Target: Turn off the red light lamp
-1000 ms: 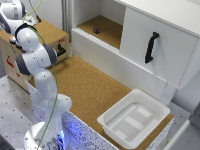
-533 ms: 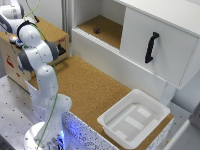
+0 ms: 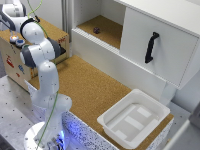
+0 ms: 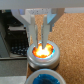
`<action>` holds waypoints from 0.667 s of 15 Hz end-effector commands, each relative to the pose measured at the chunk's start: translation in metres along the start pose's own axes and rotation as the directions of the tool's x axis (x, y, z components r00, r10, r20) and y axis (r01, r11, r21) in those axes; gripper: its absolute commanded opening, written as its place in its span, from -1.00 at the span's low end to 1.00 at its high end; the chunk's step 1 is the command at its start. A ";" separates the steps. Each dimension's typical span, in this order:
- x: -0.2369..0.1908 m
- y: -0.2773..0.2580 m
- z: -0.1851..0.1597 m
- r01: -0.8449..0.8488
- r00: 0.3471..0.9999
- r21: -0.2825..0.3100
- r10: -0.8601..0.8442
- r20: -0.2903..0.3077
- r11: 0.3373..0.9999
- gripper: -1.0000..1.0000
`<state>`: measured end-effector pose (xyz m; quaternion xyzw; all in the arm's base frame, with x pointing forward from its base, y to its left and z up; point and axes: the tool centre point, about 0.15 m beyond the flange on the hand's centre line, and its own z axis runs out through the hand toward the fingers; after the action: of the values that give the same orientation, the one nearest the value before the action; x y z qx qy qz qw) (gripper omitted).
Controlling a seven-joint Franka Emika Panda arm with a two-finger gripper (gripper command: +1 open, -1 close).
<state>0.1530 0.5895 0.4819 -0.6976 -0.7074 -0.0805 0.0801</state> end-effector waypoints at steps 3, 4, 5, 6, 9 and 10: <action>0.025 0.007 0.020 -0.044 0.987 -0.027 0.047 0.154 0.999 -1.00; 0.024 0.008 0.024 -0.045 0.987 -0.028 0.049 0.155 0.999 -1.00; 0.023 0.008 0.030 -0.036 0.987 -0.059 0.045 0.157 0.998 -1.00; 0.021 0.005 0.034 -0.022 0.986 -0.074 0.034 0.161 0.997 -1.00; 0.011 -0.001 0.042 -0.020 0.985 -0.081 0.033 0.168 0.997 -1.00; 0.010 -0.001 0.041 -0.025 0.985 -0.079 0.038 0.167 0.997 -1.00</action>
<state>0.1531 0.5927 0.4620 -0.7055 -0.7028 -0.0749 0.0529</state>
